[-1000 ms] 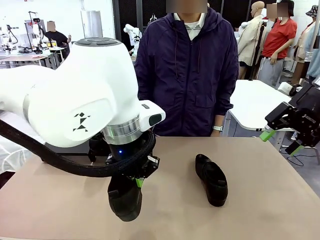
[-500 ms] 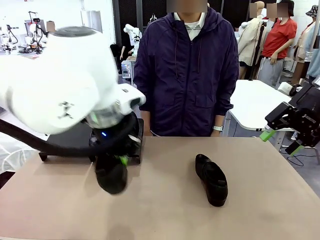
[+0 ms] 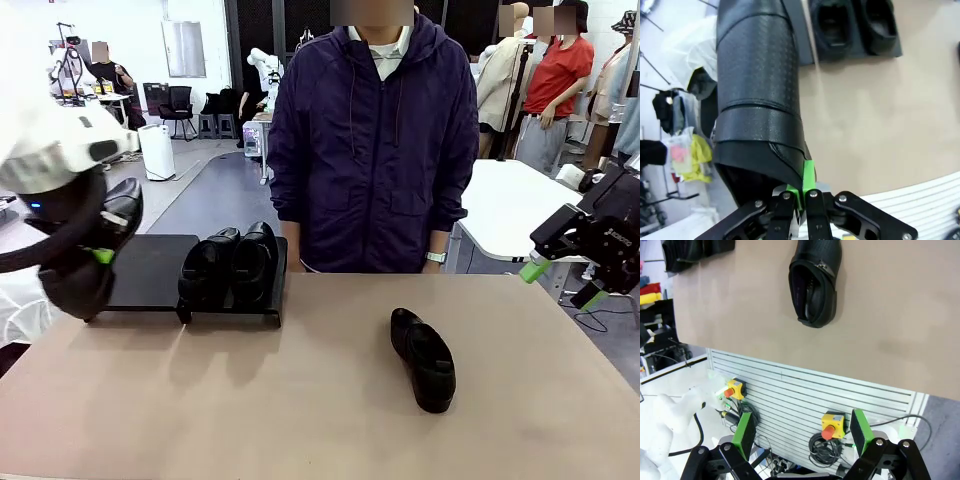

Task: Organize the shoes by placing them on the stand.
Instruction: Place the Shoe from the middle of the table onto the Shoes Stand.

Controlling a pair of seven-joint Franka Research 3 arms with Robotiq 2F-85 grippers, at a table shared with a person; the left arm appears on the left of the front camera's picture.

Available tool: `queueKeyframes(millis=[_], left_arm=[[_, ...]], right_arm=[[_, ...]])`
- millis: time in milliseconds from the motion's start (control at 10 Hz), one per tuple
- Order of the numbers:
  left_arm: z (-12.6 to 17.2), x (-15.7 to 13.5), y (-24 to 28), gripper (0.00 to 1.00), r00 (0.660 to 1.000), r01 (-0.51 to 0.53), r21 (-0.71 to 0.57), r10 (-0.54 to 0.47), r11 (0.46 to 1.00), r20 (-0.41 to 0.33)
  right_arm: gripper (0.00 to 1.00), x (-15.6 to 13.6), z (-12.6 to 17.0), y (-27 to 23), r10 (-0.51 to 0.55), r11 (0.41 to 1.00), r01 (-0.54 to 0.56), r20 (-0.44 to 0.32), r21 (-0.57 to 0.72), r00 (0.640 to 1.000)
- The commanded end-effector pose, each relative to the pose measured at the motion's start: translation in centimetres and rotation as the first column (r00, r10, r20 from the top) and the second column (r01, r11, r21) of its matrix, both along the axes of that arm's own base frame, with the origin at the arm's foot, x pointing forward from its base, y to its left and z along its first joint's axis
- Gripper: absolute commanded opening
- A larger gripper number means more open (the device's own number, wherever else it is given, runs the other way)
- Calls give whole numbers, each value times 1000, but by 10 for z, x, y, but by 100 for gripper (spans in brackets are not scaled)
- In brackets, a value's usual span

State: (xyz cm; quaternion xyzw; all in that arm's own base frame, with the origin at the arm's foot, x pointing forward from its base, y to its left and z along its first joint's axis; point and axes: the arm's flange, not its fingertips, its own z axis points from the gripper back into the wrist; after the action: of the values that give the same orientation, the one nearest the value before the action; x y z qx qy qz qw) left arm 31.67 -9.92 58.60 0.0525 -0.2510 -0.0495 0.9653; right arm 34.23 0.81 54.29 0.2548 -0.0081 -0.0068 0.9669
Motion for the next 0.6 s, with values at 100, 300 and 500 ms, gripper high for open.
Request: queueKeyframes(millis=[100, 300, 500], left_arm=[[0, 0, 0, 0, 1000, 0, 0, 0, 1000, 0], [0, 0, 0, 0, 1000, 0, 0, 0, 1000, 0], [-5, -3, 4, 0, 999, -38, -24, 38, 999, -7]], right_arm=[[100, 2, 4, 1, 8, 1000, -8, 2, 5, 1000], [100, 2, 4, 1, 8, 1000, -8, 2, 5, 1000], [100, 2, 4, 1, 8, 1000, -8, 2, 5, 1000]])
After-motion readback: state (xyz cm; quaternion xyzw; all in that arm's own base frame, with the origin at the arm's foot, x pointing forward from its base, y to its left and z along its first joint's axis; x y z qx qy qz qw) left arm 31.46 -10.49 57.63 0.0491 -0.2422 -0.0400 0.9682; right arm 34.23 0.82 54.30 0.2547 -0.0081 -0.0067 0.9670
